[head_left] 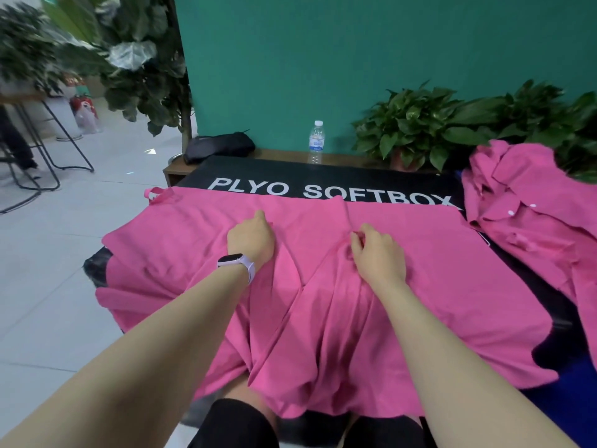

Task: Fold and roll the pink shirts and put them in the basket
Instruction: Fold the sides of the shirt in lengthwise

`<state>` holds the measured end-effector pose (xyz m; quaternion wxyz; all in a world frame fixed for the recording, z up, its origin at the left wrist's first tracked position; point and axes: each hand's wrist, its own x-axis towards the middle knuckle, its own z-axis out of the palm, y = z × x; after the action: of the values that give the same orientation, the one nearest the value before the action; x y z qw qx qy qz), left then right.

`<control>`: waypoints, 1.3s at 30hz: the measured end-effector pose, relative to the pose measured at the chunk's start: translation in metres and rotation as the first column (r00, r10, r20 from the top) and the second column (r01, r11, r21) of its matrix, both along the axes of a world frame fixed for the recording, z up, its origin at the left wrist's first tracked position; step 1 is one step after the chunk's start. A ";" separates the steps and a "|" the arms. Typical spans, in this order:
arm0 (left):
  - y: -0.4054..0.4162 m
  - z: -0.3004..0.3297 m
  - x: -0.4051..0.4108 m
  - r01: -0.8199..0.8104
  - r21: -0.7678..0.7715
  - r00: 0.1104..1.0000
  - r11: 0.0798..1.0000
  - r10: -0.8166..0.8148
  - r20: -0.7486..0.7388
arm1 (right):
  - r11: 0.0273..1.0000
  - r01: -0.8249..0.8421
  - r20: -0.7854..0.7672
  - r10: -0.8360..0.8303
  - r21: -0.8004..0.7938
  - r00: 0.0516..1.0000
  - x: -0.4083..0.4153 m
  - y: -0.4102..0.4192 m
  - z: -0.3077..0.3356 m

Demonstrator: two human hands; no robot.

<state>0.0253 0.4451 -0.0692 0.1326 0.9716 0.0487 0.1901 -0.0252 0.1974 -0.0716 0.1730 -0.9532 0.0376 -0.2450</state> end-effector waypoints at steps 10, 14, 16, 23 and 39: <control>0.017 0.017 -0.005 0.251 -0.101 0.913 0.963 -0.270 -0.304 | 0.996 -0.016 -0.095 0.025 0.092 0.995 -0.002 -0.003 0.003; 0.015 0.013 -0.028 0.325 0.063 0.938 0.943 -0.314 -0.148 | 0.996 -0.027 -0.116 0.037 0.083 0.993 0.000 -0.005 0.003; 0.007 0.018 -0.034 0.283 0.043 0.959 0.958 -0.282 -0.028 | 0.995 -0.032 -0.127 0.045 0.096 0.991 0.001 -0.005 0.003; -0.031 0.085 0.001 0.301 -0.377 0.749 0.876 0.028 0.662 | 0.997 -0.076 -0.061 0.077 0.017 0.995 0.002 -0.004 0.001; -0.045 0.073 0.179 0.083 -0.103 0.900 0.991 -0.030 0.436 | 0.993 -0.016 0.016 0.014 0.113 1.000 0.009 -0.004 0.001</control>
<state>0.2041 0.4003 0.0037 0.2031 0.8964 0.0010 0.3939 -0.0162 0.1932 -0.0706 0.2289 -0.9402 0.0431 -0.2484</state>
